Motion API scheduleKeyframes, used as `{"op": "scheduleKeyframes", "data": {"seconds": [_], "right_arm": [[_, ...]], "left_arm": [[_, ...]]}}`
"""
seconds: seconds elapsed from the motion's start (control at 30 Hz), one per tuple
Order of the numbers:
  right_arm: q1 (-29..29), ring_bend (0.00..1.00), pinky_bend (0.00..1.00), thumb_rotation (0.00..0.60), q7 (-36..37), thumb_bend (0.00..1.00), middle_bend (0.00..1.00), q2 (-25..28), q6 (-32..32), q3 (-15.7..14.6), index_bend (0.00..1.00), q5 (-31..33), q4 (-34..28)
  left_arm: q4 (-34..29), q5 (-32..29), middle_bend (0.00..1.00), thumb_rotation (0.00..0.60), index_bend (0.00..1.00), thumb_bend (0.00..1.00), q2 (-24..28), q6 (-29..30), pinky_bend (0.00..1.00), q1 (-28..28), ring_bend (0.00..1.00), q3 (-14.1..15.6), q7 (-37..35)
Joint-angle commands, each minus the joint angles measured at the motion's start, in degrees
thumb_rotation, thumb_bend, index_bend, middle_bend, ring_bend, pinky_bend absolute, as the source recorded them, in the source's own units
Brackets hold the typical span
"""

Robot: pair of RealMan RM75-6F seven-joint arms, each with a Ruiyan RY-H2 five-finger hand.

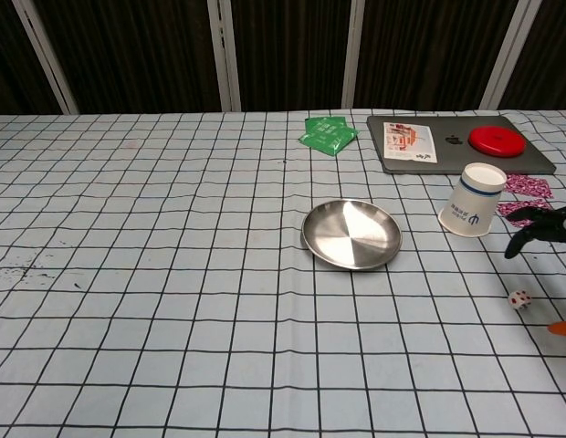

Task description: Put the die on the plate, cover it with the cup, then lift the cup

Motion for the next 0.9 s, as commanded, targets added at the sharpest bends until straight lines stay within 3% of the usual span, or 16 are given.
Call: {"op": "scheduleKeyframes", "data": {"seconds": [0.03,0.3,0.9], "right_arm": [[1.0,0.12,0.00,0.600,-0.9,0.22,0.07,-1.1,-1.0,0.8,0.35,1.0,0.9],[2.8,0.12,0.00,0.600,-2.4,0.31,0.08,-3.2,-2.7,1.3,0.42,3.4,2.9],[3.3,0.12,0.00,0.600,-1.0,0.31,0.08,-1.8,-2.7,0.2,0.45,4.9,4.4]], "left_arm": [[0.1,-0.2,0.00,0.600,0.20,0.28,0.0,-0.2,0.00,0.0,0.00,0.0,0.0],[0.2,-0.7,0.00,0.600,0.20,0.28,-0.3,-1.1,0.00,-0.3,0.00,-0.2,0.5],[0.2,-1.0,0.00,0.600,0.20,0.28,-1.2,-2.5,0.00,-0.8,0.00,-0.1,3.3]]}}
